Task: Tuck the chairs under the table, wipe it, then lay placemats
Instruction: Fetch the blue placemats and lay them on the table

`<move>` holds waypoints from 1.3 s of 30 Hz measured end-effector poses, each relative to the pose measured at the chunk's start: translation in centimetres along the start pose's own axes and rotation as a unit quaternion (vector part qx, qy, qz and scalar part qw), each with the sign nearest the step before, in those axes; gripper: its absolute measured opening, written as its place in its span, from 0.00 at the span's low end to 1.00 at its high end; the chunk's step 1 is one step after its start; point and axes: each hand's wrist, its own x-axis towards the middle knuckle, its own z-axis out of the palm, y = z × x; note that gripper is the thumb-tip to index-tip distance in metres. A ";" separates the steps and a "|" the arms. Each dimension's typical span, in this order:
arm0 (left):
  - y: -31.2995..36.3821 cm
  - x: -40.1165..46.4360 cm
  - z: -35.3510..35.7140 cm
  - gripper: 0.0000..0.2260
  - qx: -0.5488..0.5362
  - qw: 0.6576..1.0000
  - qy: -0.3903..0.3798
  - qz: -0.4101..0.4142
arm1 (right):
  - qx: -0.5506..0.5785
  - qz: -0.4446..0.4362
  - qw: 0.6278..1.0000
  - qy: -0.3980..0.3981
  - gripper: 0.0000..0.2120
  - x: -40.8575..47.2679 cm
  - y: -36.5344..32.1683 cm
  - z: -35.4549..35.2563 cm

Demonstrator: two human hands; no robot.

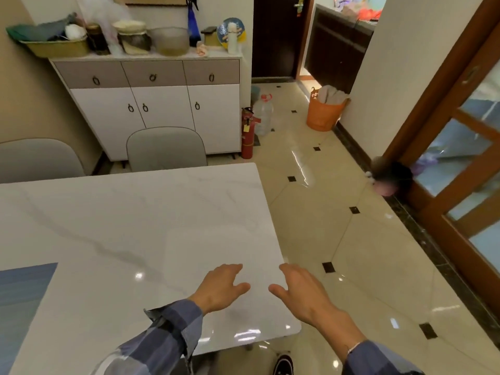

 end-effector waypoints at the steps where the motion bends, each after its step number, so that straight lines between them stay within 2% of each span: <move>1: 0.9 1.8 -0.5 0.30 -0.001 1.000 0.005 -0.010 | -0.001 -0.010 1.000 -0.003 0.25 1.6 0.9 -1.0; 4: 4.6 7.0 -2.3 0.29 -0.007 0.999 0.023 -0.047 | -0.020 -0.045 0.999 -0.020 0.26 6.7 3.5 -5.4; 8: 9.3 12.4 -4.4 0.27 -0.029 0.996 0.036 -0.079 | -0.021 -0.074 0.997 -0.011 0.19 12.5 6.8 -11.4; 13: 13.1 18.4 -7.0 0.26 -0.085 0.987 0.053 -0.124 | -0.033 -0.101 0.994 -0.023 0.18 19.8 9.9 -15.2; 17: 15.0 24.2 -8.9 0.25 -0.120 0.976 0.084 -0.163 | -0.051 -0.158 0.985 -0.053 0.15 28.0 12.3 -17.6; 23: 16.9 28.9 -11.3 0.25 -0.155 0.951 0.121 -0.240 | -0.084 -0.211 0.970 -0.090 0.17 37.0 14.0 -22.3; 27: 17.0 32.5 -15.8 0.27 -0.170 0.932 0.156 -0.280 | -0.097 -0.261 0.955 -0.100 0.18 43.8 11.8 -27.2; 32: 15.7 36.7 -22.2 0.25 -0.175 0.917 0.193 -0.302 | -0.108 -0.302 0.941 -0.113 0.18 51.4 7.8 -30.0; 39: 9.1 46.4 -35.5 0.26 -0.182 0.903 0.250 -0.299 | -0.102 -0.341 0.927 -0.116 0.18 65.8 -0.3 -34.2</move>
